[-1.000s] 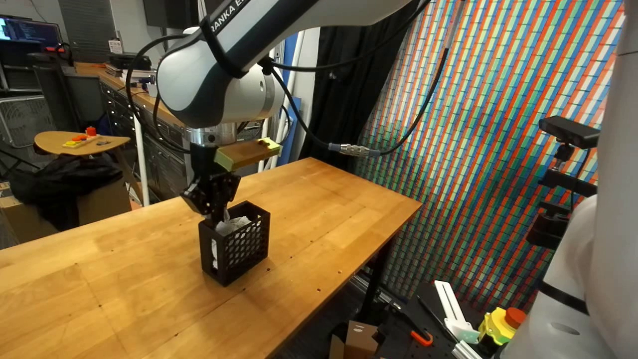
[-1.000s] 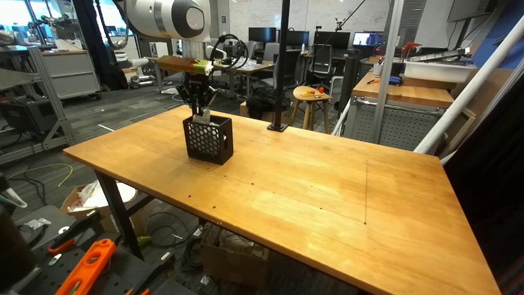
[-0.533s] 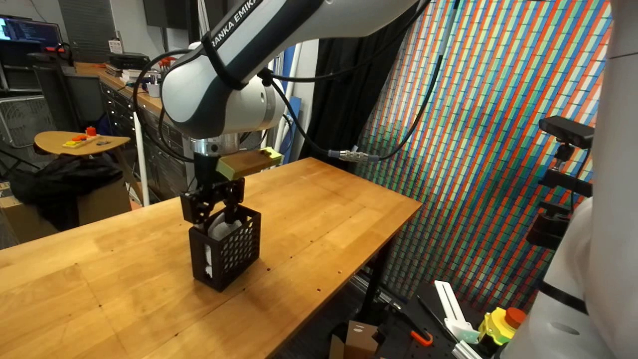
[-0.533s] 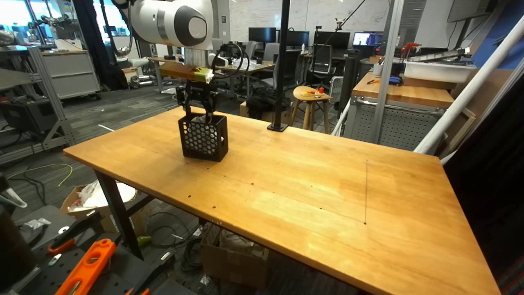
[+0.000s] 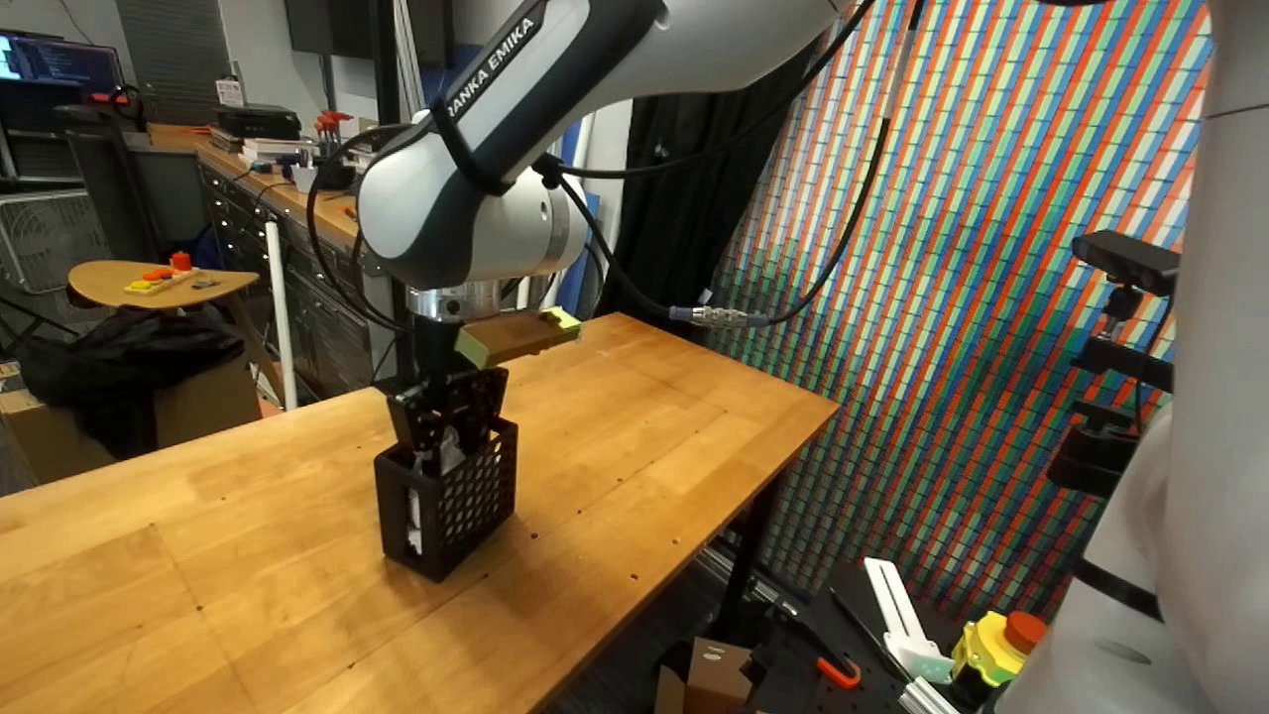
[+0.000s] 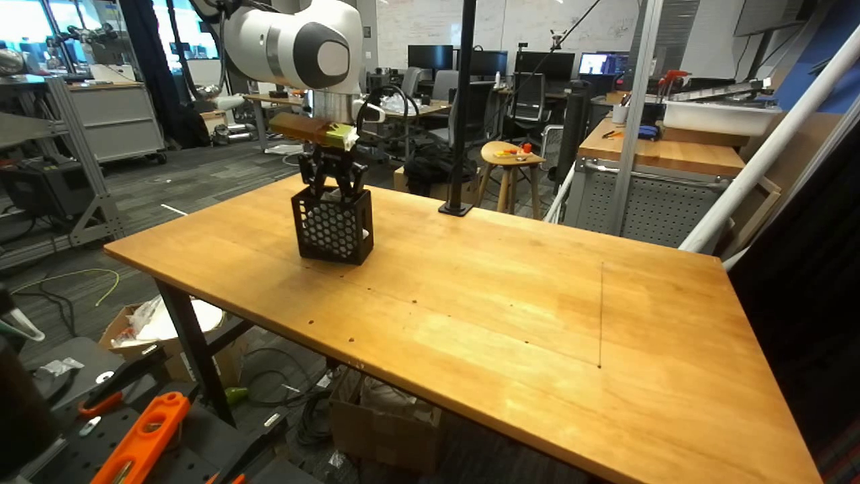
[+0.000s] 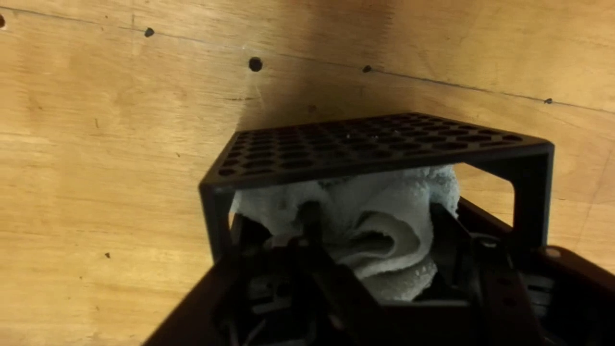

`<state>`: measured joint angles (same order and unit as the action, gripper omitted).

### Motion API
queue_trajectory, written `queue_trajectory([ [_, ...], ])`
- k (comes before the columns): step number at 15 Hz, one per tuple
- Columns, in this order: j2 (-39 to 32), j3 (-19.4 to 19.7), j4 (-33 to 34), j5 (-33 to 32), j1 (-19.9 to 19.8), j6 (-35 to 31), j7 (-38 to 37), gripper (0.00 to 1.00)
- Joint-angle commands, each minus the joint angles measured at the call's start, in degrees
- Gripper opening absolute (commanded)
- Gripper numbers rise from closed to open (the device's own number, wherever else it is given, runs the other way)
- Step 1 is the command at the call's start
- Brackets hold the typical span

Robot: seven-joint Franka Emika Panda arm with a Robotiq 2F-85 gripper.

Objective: Put the white towel in the black basket.

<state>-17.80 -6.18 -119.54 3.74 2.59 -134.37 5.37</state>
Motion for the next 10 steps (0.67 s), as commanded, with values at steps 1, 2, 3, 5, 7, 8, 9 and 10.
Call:
queue_trajectory([
  [1, 0.83, 0.06, -1.56, 1.88, -0.99, -1.92, 2.20, 0.27],
  [2, 0.76, 0.04, -1.71, 1.99, -1.18, -2.02, 2.48, 0.19],
  [3, 0.79, 0.04, -1.84, 2.00, -1.30, -2.07, 2.57, 0.12],
  [5, 0.86, 0.08, -2.12, 2.10, -1.55, -2.23, 2.72, 0.03],
  [7, 0.96, 0.14, -2.24, 2.10, -1.74, -2.15, 2.88, 0.02],
  [8, 0.97, 0.17, -2.33, 1.98, -1.78, -2.16, 2.94, 0.06],
  [9, 1.11, 0.11, -2.44, 1.91, -1.83, -2.03, 3.22, 0.13],
  [10, 1.12, 0.14, -2.54, 1.70, -1.77, -1.99, 3.21, 0.32],
])
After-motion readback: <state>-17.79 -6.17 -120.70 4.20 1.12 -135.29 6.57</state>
